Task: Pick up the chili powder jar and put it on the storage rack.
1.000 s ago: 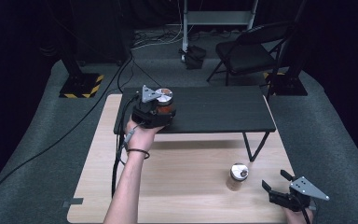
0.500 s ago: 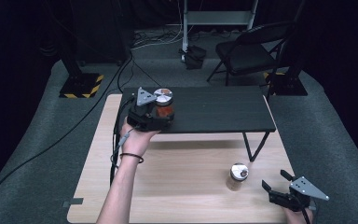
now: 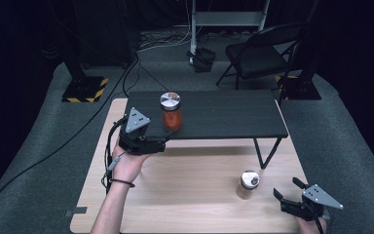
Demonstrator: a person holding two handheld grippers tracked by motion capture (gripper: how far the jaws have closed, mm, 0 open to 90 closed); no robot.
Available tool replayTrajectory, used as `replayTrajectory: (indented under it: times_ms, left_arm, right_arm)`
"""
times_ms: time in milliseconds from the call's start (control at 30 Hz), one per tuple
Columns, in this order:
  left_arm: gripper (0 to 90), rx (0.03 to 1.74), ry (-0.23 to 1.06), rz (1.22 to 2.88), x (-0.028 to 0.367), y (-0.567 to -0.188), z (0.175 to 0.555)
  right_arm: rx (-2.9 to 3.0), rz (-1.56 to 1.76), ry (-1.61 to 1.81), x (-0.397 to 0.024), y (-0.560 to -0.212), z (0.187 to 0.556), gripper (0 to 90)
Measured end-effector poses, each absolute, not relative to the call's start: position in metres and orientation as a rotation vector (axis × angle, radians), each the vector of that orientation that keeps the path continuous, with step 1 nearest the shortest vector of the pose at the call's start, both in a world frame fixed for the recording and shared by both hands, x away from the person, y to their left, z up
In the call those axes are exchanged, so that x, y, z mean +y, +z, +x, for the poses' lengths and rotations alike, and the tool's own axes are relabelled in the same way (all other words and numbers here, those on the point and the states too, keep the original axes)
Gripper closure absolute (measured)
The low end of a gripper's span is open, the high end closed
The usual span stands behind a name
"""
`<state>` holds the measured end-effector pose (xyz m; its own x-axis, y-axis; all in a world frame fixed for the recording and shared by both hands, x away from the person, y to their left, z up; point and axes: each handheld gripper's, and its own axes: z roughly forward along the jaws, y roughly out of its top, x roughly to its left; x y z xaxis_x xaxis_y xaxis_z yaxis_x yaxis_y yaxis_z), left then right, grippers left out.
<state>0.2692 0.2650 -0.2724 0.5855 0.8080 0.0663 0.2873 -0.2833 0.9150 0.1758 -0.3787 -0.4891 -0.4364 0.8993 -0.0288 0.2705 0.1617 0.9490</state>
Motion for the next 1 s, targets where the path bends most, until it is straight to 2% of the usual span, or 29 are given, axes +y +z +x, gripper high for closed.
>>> replayTrajectory:
  times_ms: [500,1000]
  left_arm:
    - [15.9,0.810,0.666,1.865,0.292,-0.318,0.233]
    - [15.7,0.896,0.637,1.851,0.311,-0.386,0.218]
  right_arm:
    - [1.818,1.109,1.283,-0.378,-0.489,0.175,10.9]
    - [1.816,1.108,1.285,-0.378,-0.489,0.175,10.8]
